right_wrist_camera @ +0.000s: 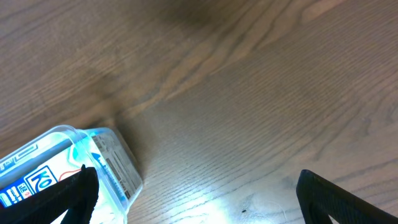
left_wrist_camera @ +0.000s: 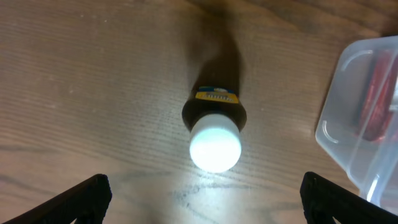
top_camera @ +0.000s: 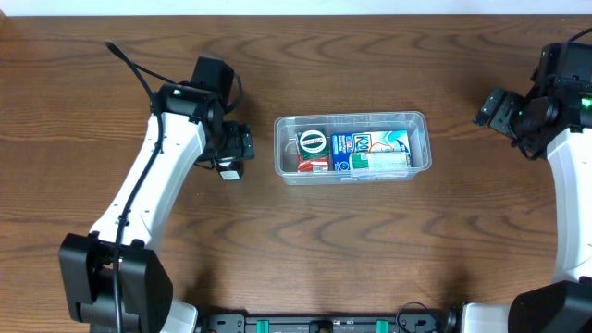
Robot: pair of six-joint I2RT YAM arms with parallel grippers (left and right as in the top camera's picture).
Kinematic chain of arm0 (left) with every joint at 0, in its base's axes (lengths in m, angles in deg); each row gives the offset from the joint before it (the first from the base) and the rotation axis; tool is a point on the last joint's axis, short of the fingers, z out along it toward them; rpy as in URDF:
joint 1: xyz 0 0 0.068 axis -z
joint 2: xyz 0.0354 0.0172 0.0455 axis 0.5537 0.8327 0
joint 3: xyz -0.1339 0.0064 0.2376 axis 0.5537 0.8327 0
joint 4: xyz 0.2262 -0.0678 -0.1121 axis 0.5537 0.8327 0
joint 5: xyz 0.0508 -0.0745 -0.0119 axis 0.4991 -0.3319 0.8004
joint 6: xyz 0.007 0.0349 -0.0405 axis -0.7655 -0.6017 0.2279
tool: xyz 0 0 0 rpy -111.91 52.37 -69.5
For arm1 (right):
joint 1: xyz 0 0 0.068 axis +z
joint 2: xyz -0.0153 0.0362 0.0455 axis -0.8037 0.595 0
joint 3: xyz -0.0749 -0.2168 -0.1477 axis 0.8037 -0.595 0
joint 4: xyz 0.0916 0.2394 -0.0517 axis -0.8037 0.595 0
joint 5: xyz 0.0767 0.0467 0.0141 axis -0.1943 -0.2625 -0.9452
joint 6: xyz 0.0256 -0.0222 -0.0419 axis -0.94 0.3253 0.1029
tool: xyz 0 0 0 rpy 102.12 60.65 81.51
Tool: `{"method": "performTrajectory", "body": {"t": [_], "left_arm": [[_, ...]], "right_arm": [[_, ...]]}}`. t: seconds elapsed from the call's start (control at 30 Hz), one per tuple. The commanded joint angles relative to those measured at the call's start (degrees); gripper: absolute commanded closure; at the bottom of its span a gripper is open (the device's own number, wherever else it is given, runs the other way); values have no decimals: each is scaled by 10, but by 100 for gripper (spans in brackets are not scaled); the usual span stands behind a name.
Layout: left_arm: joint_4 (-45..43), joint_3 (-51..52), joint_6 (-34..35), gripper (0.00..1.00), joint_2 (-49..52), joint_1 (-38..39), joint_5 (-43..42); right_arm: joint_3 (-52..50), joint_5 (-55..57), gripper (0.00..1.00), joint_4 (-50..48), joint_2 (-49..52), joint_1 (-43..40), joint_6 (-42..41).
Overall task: Pack container
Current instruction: 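Move left gripper to the Woods' bottle and grasp its neck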
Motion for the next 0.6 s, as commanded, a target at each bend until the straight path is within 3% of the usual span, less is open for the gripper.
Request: {"method": "performTrajectory", "body": {"t": [0.0,0.3,0.47,0.57], "left_arm": [[-20,27,-14,2,7,-1,-7],[-71,76,-2,4,7,-1,-8],[-81,78,4,19,7,-1,-8],[-85,78,4,34,7,-1,-8]], "right_arm": [[7,3,1,1,-3,-4,-6],[7,3,1,1,-3,-4,-6],[7,3,1,1,-3,-4,-6],[7,3,1,1,-3,-4,-6]]}}
